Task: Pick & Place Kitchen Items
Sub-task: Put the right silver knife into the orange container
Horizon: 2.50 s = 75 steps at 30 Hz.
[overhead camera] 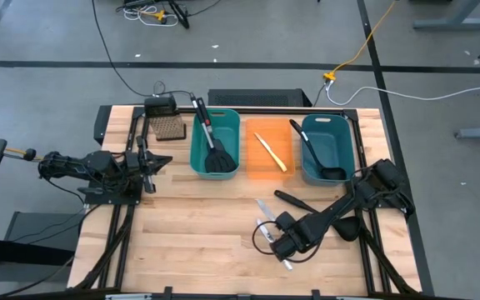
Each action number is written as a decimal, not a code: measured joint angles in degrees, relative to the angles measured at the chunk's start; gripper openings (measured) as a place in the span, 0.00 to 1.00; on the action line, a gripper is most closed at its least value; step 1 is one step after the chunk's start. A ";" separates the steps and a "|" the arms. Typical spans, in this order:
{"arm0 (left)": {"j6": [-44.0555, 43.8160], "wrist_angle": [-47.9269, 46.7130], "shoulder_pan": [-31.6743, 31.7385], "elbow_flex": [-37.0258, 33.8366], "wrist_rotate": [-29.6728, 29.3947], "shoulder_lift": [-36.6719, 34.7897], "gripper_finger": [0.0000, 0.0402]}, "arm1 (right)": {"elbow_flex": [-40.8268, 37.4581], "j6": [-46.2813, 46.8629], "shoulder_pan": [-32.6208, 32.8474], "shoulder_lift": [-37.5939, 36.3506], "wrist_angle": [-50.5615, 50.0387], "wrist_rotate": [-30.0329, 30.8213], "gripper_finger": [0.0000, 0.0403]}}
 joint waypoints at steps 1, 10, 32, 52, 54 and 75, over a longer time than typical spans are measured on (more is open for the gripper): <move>0.00 -0.06 0.00 0.00 0.00 0.00 0.05 | -0.04 -0.07 0.01 0.01 -0.07 -0.13 0.04; -0.02 -0.24 0.00 0.00 0.00 0.00 0.05 | 0.04 -1.14 0.00 -0.18 0.22 1.87 0.07; -0.45 -0.20 0.00 0.00 0.00 0.00 0.05 | 0.39 -5.36 -1.86 1.67 2.66 3.22 0.33; -4.97 -0.21 0.00 -0.01 5.84 0.02 0.05 | 0.54 -39.98 -5.97 4.17 1.46 12.16 0.14; -5.95 -0.24 0.00 0.00 9.17 0.02 0.05 | 0.54 -42.83 -6.99 4.53 2.16 12.78 0.13; -14.39 29.63 -0.02 0.04 15.50 47.97 0.03 | 0.30 -54.29 -9.29 4.91 6.23 19.51 0.12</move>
